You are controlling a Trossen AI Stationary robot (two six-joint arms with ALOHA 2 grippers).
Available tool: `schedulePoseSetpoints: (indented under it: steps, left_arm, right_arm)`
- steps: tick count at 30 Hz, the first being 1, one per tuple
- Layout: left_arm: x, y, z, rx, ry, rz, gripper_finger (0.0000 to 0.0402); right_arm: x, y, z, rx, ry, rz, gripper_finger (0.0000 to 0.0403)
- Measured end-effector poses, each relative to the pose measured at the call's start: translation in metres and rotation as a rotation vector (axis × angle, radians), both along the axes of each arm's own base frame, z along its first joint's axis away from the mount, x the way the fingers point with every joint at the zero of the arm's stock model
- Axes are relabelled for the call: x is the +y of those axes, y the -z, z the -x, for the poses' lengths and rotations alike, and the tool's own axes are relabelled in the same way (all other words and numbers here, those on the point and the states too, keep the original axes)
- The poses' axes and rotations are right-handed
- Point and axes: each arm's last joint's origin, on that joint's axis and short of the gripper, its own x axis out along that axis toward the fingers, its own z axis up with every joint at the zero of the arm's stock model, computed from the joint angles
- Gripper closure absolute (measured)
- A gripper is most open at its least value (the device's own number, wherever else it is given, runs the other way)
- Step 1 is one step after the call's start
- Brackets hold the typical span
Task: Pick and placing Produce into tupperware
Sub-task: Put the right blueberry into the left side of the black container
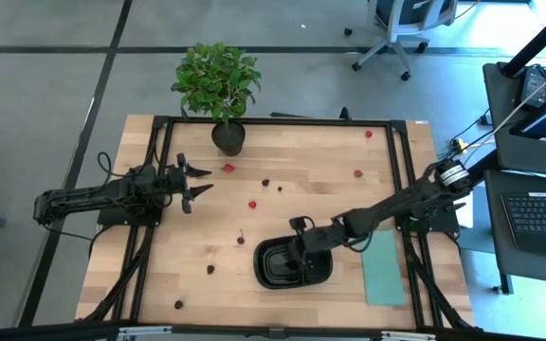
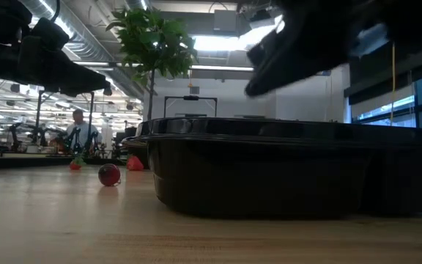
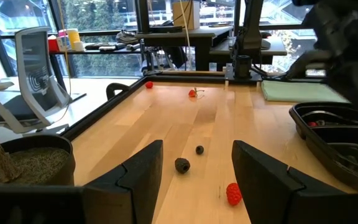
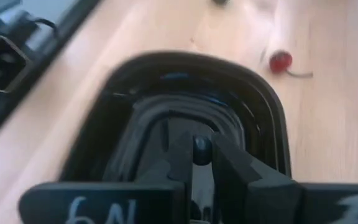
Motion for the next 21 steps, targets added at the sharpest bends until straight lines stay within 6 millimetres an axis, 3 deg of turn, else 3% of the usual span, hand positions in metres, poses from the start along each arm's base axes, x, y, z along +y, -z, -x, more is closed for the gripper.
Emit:
schedulePoseSetpoints:
  steps: [9,21]
  left_arm:
    - [0.000,0.000,0.000,0.000,0.000,0.000,0.0215]
    - [0.000,0.000,0.000,0.000,0.000,0.000,0.0215]
  right_arm:
    - [-0.001,0.020,-0.005,0.061,0.025,0.004,0.0353]
    - [-0.001,0.021,-0.006,0.073,0.073,-0.046,0.0333]
